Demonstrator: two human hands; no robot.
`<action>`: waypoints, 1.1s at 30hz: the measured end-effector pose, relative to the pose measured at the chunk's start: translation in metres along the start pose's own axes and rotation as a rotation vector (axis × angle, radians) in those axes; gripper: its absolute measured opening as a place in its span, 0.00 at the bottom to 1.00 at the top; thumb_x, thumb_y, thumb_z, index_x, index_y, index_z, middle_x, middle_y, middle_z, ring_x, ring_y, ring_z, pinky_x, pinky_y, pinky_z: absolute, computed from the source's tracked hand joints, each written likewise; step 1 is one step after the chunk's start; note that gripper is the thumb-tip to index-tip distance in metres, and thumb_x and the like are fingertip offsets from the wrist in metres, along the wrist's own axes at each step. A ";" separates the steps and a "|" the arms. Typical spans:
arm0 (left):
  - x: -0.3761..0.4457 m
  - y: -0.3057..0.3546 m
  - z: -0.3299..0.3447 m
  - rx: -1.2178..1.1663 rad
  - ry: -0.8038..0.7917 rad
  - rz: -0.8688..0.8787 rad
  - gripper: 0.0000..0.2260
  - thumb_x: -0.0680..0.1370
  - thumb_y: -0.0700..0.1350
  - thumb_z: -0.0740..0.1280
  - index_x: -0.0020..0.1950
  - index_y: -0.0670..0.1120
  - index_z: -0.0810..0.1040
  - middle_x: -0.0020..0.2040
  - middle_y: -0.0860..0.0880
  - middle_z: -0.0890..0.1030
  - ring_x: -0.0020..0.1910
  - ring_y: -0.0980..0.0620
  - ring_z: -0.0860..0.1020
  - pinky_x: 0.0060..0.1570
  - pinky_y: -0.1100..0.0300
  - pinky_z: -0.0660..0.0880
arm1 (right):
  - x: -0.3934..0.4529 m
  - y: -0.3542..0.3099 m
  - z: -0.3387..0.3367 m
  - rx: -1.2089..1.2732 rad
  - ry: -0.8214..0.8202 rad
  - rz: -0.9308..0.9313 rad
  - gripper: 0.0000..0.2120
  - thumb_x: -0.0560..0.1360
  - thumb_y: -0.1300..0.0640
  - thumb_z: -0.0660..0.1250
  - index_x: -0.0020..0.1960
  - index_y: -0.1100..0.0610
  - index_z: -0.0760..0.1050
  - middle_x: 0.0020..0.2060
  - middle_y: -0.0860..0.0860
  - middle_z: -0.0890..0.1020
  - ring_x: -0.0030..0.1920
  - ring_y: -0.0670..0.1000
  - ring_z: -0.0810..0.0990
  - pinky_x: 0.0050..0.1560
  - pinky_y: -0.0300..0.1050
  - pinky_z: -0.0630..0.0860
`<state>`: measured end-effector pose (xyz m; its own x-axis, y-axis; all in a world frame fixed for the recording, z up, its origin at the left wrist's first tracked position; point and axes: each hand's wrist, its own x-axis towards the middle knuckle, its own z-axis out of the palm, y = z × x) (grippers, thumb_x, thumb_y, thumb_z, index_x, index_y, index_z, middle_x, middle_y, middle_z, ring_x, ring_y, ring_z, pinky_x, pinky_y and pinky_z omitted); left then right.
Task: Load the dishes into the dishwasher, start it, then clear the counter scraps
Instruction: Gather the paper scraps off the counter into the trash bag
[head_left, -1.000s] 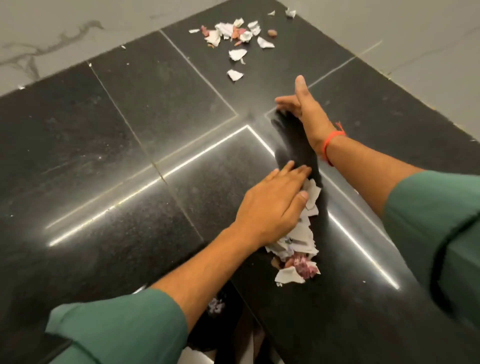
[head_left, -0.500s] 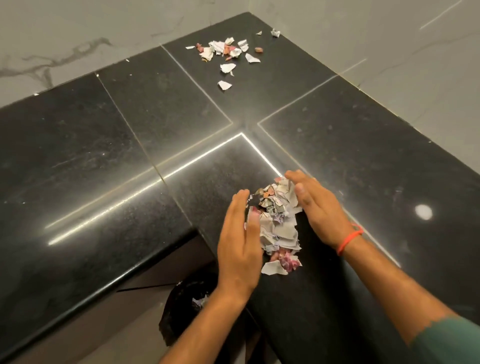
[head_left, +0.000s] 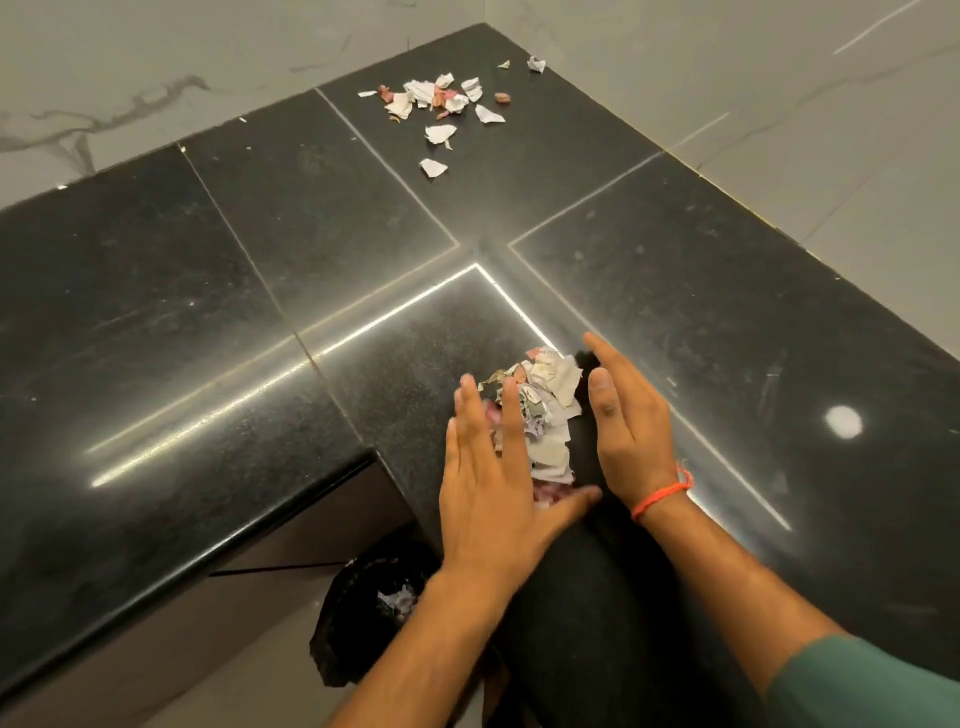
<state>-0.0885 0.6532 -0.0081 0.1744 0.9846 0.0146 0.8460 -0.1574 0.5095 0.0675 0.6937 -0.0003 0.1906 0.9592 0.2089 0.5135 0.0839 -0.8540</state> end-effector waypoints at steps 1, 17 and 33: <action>0.012 0.001 0.001 -0.023 0.002 0.018 0.56 0.71 0.76 0.64 0.84 0.50 0.38 0.83 0.42 0.36 0.83 0.41 0.45 0.80 0.47 0.50 | 0.000 0.000 0.001 0.023 0.018 0.018 0.29 0.81 0.40 0.51 0.73 0.57 0.72 0.68 0.50 0.77 0.69 0.44 0.74 0.70 0.40 0.69; 0.082 0.038 0.010 -0.600 0.243 -0.234 0.21 0.84 0.53 0.54 0.72 0.54 0.77 0.72 0.56 0.77 0.71 0.60 0.73 0.68 0.67 0.67 | 0.019 -0.020 0.045 0.256 0.209 0.206 0.18 0.80 0.51 0.58 0.60 0.58 0.82 0.55 0.45 0.84 0.59 0.39 0.80 0.63 0.42 0.75; 0.080 0.068 -0.039 -1.909 0.196 -0.681 0.12 0.79 0.39 0.62 0.54 0.38 0.85 0.46 0.44 0.86 0.45 0.49 0.84 0.47 0.59 0.82 | 0.016 -0.081 0.037 1.297 0.308 0.698 0.13 0.81 0.66 0.62 0.63 0.70 0.77 0.48 0.61 0.84 0.46 0.55 0.85 0.51 0.47 0.83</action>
<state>-0.0367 0.7239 0.0614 -0.0341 0.8512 -0.5237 -0.7845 0.3018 0.5417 -0.0019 0.7121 0.0545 0.3252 0.8274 -0.4578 -0.7968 -0.0210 -0.6039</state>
